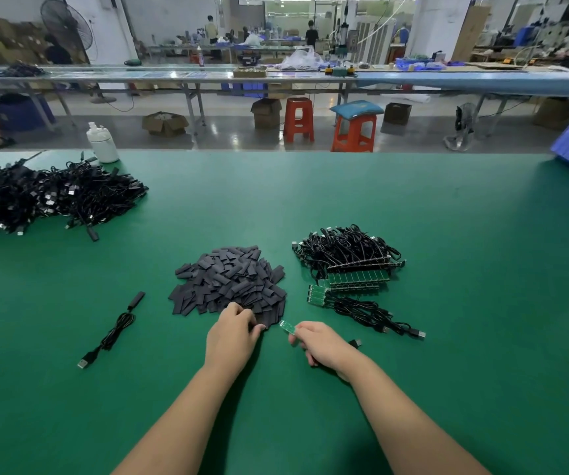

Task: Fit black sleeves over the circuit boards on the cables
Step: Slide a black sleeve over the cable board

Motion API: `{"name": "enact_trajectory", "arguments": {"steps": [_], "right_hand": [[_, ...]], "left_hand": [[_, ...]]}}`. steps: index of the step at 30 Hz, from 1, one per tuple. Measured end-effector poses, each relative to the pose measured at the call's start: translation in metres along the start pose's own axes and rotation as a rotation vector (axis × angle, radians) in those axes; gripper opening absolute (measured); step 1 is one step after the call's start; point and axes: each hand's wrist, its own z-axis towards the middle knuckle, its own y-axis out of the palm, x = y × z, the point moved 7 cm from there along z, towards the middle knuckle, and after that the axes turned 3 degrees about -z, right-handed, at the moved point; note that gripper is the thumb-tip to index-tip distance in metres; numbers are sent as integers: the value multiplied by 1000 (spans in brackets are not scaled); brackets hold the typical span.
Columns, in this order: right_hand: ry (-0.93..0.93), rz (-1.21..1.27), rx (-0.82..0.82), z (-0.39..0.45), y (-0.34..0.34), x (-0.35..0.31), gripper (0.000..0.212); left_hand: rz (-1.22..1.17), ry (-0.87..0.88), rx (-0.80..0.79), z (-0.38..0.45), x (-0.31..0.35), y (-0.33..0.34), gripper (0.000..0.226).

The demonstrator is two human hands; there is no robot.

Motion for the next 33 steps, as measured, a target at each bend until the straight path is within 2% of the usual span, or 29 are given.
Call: {"name": "enact_trajectory", "arguments": {"steps": [4,9,13,16,21,25,28,33], "right_hand": [[-51,-28,-16,-3,0,1,30],[-98,-38,-45,-7,0,-1,27],[-75,21,-48,-7,1,-1,18],[-31,131,-65,-7,2,0,22],[30,178,-75,-7,-1,-2,19],[32,209,-43,-9,-3,-4,14],[35,215,-28,-10,-4,-3,14],[39,210,-22,-10,-6,-1,13]], "left_hand": [[-70,-7,-79,2,-2,4,26],[-95,-28,-89,5,-4,4,20],[-128,-18,-85,6,-6,4,23],[-123,3,-121,7,-5,6,29],[-102,9,-153,11,-3,4,22],[-89,74,-136,10,5,-6,20],[-196,131,-168,1,11,-9,17],[-289,221,-240,-23,14,-6,30]]}}
